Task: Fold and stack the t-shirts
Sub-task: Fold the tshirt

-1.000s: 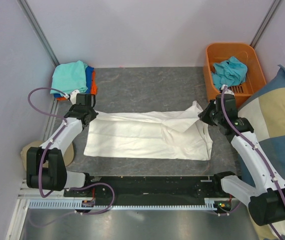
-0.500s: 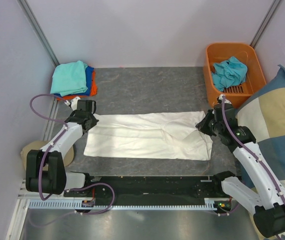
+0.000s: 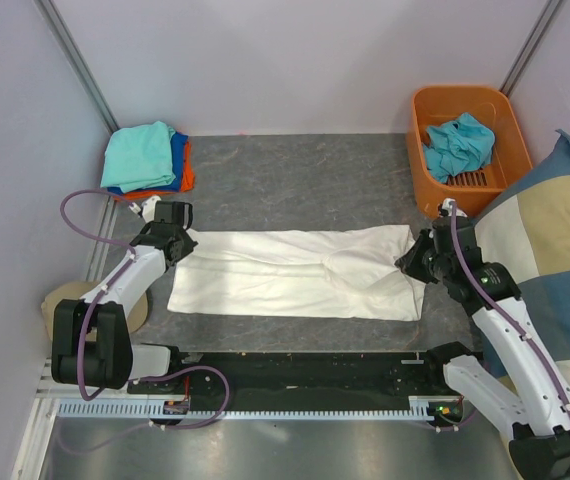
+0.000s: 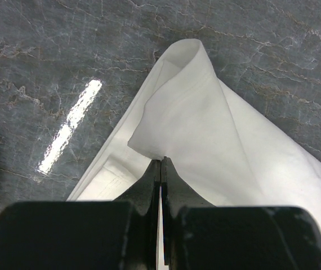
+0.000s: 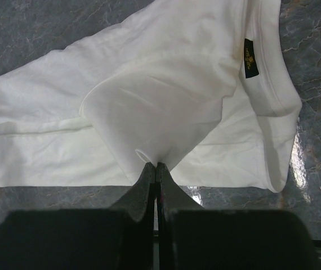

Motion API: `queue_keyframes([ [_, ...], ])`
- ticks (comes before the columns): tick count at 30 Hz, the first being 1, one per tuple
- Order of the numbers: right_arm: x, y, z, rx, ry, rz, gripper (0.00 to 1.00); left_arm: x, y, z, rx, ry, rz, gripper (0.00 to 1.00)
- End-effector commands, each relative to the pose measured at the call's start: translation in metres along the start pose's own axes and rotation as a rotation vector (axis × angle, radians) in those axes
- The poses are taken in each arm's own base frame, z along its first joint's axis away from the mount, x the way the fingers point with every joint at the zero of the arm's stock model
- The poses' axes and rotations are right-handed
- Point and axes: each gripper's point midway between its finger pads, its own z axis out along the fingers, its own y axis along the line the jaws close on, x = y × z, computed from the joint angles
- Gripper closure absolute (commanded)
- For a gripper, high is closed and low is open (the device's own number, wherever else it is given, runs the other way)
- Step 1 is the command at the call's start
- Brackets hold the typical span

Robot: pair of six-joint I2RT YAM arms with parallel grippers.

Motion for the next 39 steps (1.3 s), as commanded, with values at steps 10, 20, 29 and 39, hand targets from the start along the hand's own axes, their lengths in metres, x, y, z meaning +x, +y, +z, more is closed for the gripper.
queue_keyframes([
  [10, 0.021, -0.007, -0.007, -0.002, 0.061, 0.000, 1.00, -0.002, 0.012, -0.003, -0.054, -0.019, -0.036, 0.98],
  [20, 0.038, -0.014, -0.006, -0.002, 0.106, 0.005, 1.00, 0.009, 0.021, 0.000, -0.080, 0.001, -0.043, 0.98],
  [29, 0.047, -0.018, -0.006, -0.001, 0.131, 0.003, 0.97, 0.016, 0.027, 0.002, -0.103, 0.011, -0.048, 0.98],
  [39, 0.029, -0.032, -0.010, 0.100, 0.052, -0.006, 0.47, 0.006, 0.035, -0.016, -0.122, -0.037, -0.120, 0.43],
])
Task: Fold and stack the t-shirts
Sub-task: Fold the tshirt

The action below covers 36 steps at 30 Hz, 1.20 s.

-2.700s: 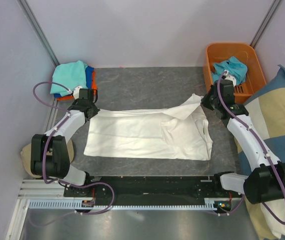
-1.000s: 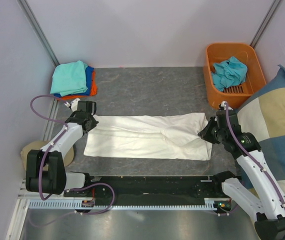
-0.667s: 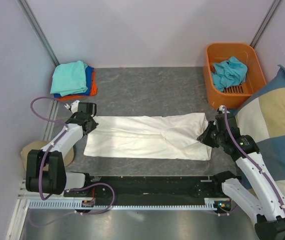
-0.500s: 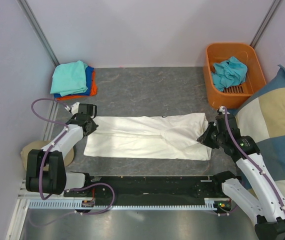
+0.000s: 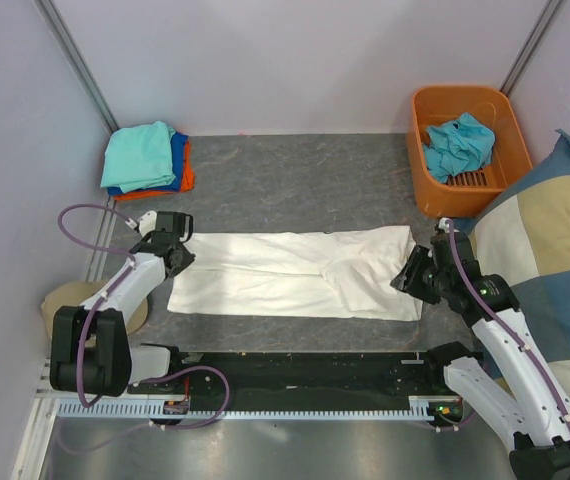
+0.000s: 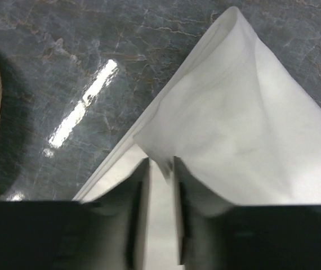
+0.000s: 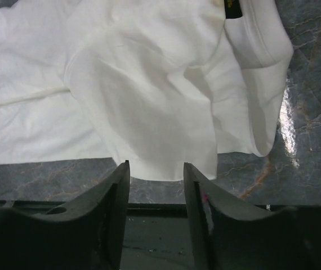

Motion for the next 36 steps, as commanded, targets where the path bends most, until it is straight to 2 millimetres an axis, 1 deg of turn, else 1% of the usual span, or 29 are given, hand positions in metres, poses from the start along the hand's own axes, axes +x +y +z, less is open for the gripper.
queue_keyframes([
  [1, -0.026, -0.003, -0.011, 0.067, -0.099, -0.006, 0.46, -0.031, 0.002, -0.023, 0.014, -0.116, -0.096, 0.38],
  [3, -0.041, 0.000, -0.012, 0.076, -0.150, -0.010, 0.45, -0.047, -0.004, -0.034, 0.043, -0.162, -0.107, 0.04],
  [4, -0.047, 0.003, -0.010, 0.075, -0.157, -0.015, 0.44, -0.058, -0.010, -0.044, 0.071, -0.191, -0.110, 0.00],
  [6, -0.057, 0.008, -0.006, 0.068, -0.183, -0.024, 0.43, -0.069, -0.015, -0.053, 0.094, -0.216, -0.109, 0.00],
  [8, -0.061, 0.011, 0.002, 0.064, -0.179, -0.032, 0.43, -0.080, -0.023, -0.064, 0.136, -0.239, -0.098, 0.00],
  [9, -0.066, 0.017, 0.005, 0.041, -0.195, -0.040, 0.42, -0.082, -0.026, -0.068, 0.153, -0.239, -0.094, 0.00],
  [11, -0.063, 0.021, 0.018, 0.025, -0.162, -0.051, 0.42, -0.083, -0.043, -0.075, 0.250, -0.230, -0.083, 0.00],
  [12, -0.065, 0.025, 0.022, 0.008, -0.164, -0.060, 0.42, -0.079, -0.052, -0.079, 0.297, -0.217, -0.067, 0.00],
  [13, -0.060, 0.023, 0.033, 0.025, -0.133, -0.068, 0.42, -0.069, -0.062, -0.081, 0.358, -0.182, -0.057, 0.00],
  [14, -0.059, 0.023, 0.039, 0.029, -0.122, -0.078, 0.42, -0.066, -0.072, -0.085, 0.404, -0.180, -0.053, 0.00],
  [15, -0.061, 0.024, 0.044, 0.029, -0.125, -0.081, 0.42, -0.055, -0.084, -0.092, 0.453, -0.161, -0.022, 0.00],
  [16, -0.057, 0.020, 0.052, 0.048, -0.105, -0.086, 0.42, -0.044, -0.091, -0.094, 0.481, -0.140, -0.008, 0.00],
  [17, -0.056, 0.020, 0.056, 0.050, -0.100, -0.090, 0.42, -0.025, -0.107, -0.104, 0.537, -0.115, 0.048, 0.00],
  [18, -0.057, 0.021, 0.060, 0.045, -0.108, -0.091, 0.42, -0.018, -0.119, -0.109, 0.578, -0.120, 0.066, 0.03],
  [19, -0.054, 0.019, 0.066, 0.054, -0.098, -0.097, 0.42, -0.005, -0.128, -0.113, 0.609, -0.103, 0.096, 0.04],
  [20, -0.053, 0.018, 0.068, 0.059, -0.100, -0.095, 0.42, 0.018, -0.146, -0.127, 0.680, -0.076, 0.159, 0.06],
  [22, -0.051, 0.013, 0.074, 0.083, -0.097, -0.099, 0.42, 0.045, -0.168, -0.135, 0.754, -0.038, 0.218, 0.11],
  [23, -0.050, 0.011, 0.076, 0.093, -0.095, -0.102, 0.43, 0.069, -0.181, -0.149, 0.819, -0.004, 0.276, 0.14],
  [24, -0.048, 0.006, 0.078, 0.111, -0.092, -0.102, 0.44, 0.081, -0.192, -0.156, 0.867, 0.007, 0.295, 0.17],
  [25, -0.046, 0.003, 0.080, 0.125, -0.085, -0.103, 0.45, 0.096, -0.198, -0.156, 0.881, 0.027, 0.333, 0.19],
  [26, -0.045, 0.001, 0.082, 0.135, -0.082, -0.100, 0.46, 0.118, -0.204, -0.167, 0.919, 0.046, 0.390, 0.20],
  [28, -0.040, -0.006, 0.086, 0.165, -0.076, -0.101, 0.47, 0.133, -0.215, -0.169, 0.926, 0.025, 0.455, 0.22],
  [29, -0.038, -0.009, 0.088, 0.178, -0.075, -0.102, 0.48, 0.149, -0.219, -0.178, 0.951, 0.029, 0.504, 0.23],
  [31, -0.033, -0.018, 0.092, 0.217, -0.066, -0.101, 0.48, 0.160, -0.227, -0.182, 0.960, 0.013, 0.565, 0.23],
  [32, -0.031, -0.021, 0.093, 0.228, -0.064, -0.102, 0.49, 0.176, -0.233, -0.187, 0.983, 0.017, 0.610, 0.24],
  [33, -0.028, -0.026, 0.094, 0.243, -0.057, -0.099, 0.49, 0.183, -0.236, -0.187, 0.983, 0.007, 0.647, 0.26],
  [34, -0.026, -0.028, 0.096, 0.253, -0.053, -0.099, 0.49, 0.188, -0.244, -0.195, 1.000, 0.001, 0.668, 0.27],
  [35, -0.026, -0.029, 0.096, 0.256, -0.052, -0.099, 0.49, 0.206, -0.245, -0.193, 0.995, 0.014, 0.716, 0.28],
  [36, -0.024, -0.030, 0.097, 0.261, -0.046, -0.098, 0.49, 0.212, -0.247, -0.194, 0.994, 0.005, 0.740, 0.28],
])
